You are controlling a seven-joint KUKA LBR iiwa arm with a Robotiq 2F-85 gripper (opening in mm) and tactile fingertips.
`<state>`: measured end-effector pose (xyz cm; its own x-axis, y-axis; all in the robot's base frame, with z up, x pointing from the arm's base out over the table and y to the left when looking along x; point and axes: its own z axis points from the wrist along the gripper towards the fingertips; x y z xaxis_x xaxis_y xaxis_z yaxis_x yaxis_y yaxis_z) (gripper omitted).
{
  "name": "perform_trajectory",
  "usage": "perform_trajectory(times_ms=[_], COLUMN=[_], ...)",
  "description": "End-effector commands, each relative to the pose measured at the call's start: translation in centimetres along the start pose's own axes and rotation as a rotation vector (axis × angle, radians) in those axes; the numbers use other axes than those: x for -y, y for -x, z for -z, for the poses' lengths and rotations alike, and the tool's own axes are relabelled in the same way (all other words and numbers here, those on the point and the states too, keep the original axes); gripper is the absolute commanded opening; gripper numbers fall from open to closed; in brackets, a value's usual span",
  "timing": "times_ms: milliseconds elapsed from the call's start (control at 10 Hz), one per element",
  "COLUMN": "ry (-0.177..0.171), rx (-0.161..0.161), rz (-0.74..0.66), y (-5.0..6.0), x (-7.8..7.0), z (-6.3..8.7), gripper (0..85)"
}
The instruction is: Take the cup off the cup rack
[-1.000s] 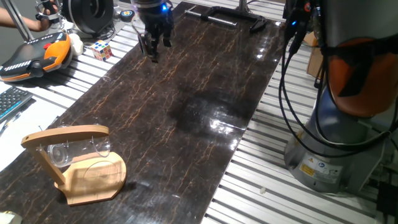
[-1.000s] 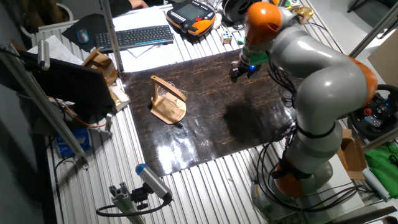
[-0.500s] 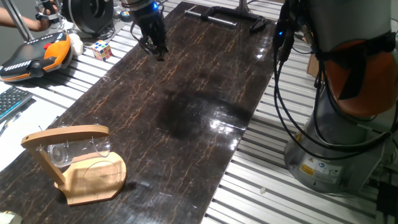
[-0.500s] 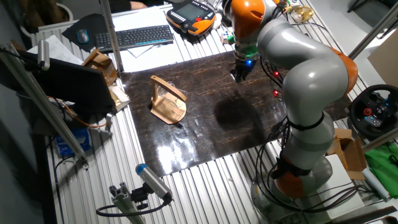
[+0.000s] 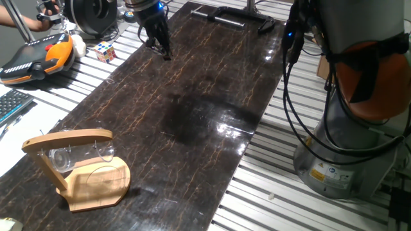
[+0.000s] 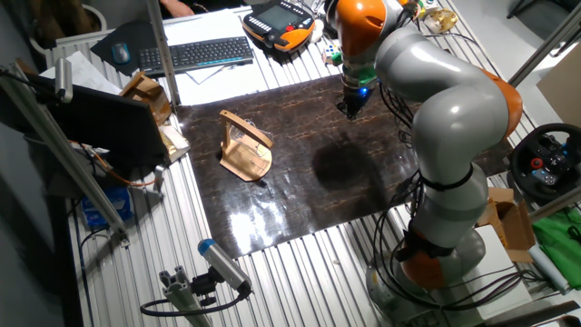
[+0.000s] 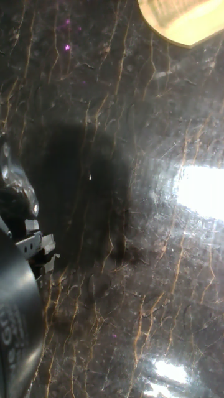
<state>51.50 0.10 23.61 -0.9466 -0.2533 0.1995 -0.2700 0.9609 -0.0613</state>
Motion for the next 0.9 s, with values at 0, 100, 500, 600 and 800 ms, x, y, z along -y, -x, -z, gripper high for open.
perform_trajectory(times_ms=[0,100,500,600,800], ry=[0.000,0.000,-0.013,-0.014,-0.014], rx=[0.001,0.001,0.036,0.037,0.037], rz=[0.000,0.003,0.170,0.172,0.172], y=[0.00,0.00,0.02,0.02,0.02], x=[0.00,-0.01,-0.37,-0.38,-0.38], z=[-0.01,-0.01,0.06,0.07,0.07], gripper=[2.3,2.3,2.3,2.3,2.3])
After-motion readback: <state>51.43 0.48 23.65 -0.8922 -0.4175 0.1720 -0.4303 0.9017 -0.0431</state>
